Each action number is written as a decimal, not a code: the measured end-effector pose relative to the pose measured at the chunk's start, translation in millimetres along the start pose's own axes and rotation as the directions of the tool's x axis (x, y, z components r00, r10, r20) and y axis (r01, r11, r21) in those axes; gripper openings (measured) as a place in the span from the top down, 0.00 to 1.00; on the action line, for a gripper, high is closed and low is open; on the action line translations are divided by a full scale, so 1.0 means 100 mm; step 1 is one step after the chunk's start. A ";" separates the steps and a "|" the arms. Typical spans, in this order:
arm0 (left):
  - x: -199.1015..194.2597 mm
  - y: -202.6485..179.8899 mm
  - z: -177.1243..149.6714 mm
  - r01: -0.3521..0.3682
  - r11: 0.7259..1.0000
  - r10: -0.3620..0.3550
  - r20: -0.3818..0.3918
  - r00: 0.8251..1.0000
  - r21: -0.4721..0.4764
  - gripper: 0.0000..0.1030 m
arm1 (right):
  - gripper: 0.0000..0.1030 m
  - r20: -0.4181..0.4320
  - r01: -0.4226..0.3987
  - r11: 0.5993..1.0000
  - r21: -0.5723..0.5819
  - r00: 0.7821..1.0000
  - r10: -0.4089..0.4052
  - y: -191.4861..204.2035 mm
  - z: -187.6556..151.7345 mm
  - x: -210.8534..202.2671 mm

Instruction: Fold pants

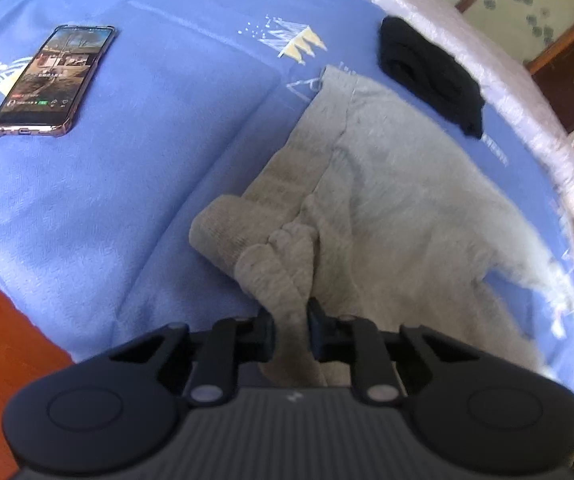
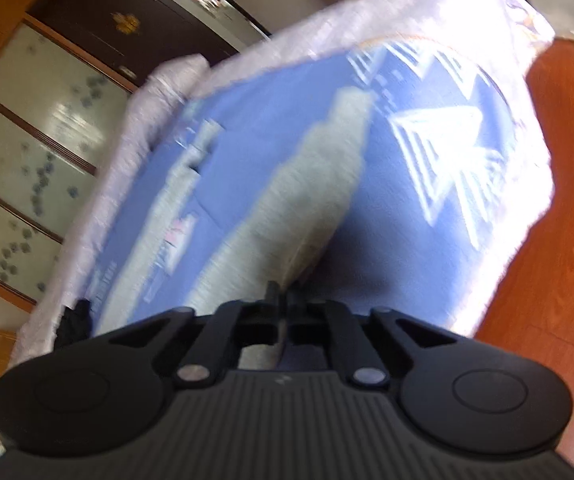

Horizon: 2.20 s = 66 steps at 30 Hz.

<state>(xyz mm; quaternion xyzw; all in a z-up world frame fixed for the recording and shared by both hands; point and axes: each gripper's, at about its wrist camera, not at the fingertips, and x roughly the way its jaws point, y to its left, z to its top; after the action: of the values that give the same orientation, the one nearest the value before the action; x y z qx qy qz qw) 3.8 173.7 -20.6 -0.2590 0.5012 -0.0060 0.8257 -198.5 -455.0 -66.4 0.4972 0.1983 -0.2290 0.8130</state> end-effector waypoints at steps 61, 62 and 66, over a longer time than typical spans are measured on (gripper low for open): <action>1.62 -0.61 1.20 0.156 0.965 -0.169 -0.046 0.985 -0.210 0.85 | 0.88 -0.020 0.090 0.995 0.041 0.996 -0.089 1.09 0.88 2.60; 1.61 -0.59 1.22 0.162 0.959 -0.178 -0.050 0.983 -0.234 0.87 | 0.90 -0.009 0.092 0.995 0.023 0.996 -0.092 1.14 0.91 2.56; 1.39 -0.65 1.35 0.186 0.953 -0.204 -0.053 0.978 -0.241 0.88 | 0.91 0.050 0.113 0.991 -0.077 0.993 -0.110 1.41 1.08 2.28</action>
<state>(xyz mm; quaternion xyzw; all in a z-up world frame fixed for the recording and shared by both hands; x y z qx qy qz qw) 201.2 136.6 -58.1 -0.4026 0.5020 -0.0382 0.7645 78.0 -535.8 -44.4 0.4473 0.2159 -0.2774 0.8224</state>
